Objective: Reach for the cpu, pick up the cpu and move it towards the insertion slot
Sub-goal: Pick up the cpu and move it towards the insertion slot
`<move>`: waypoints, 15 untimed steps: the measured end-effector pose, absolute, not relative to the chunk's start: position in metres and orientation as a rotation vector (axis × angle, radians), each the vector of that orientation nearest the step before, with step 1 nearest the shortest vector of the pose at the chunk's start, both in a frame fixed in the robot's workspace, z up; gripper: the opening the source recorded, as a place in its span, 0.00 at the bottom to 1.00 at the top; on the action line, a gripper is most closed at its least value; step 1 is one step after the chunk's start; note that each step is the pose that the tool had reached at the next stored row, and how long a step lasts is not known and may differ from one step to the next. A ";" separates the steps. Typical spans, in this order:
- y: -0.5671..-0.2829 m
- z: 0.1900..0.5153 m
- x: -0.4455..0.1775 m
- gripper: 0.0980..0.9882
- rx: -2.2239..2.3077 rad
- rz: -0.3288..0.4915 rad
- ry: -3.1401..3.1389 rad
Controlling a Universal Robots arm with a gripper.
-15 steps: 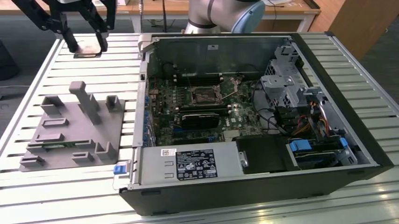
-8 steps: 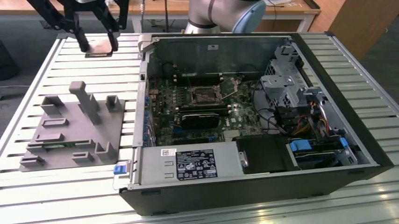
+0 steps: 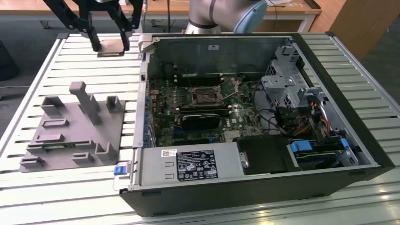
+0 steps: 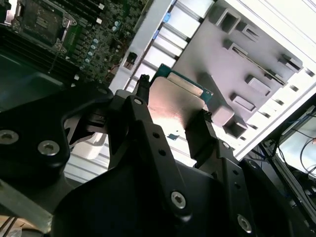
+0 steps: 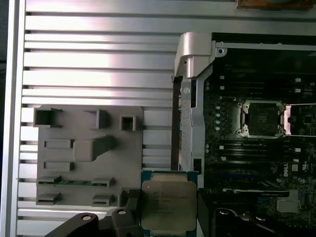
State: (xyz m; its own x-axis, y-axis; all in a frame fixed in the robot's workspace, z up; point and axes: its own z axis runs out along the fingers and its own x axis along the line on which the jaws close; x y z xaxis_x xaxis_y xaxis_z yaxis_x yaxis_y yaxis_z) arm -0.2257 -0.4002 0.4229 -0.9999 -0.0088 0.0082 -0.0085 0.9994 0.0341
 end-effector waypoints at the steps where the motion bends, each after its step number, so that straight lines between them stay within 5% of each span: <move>1: -0.400 0.423 -0.223 0.50 0.013 -0.053 -3.133; 15: -0.391 0.423 -0.193 0.50 0.014 -0.053 -3.133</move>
State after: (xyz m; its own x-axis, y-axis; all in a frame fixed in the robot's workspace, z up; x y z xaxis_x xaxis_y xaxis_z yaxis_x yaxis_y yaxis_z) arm -0.1930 -0.3908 0.4229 -0.9999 -0.0088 0.0082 -0.0085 0.9994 0.0340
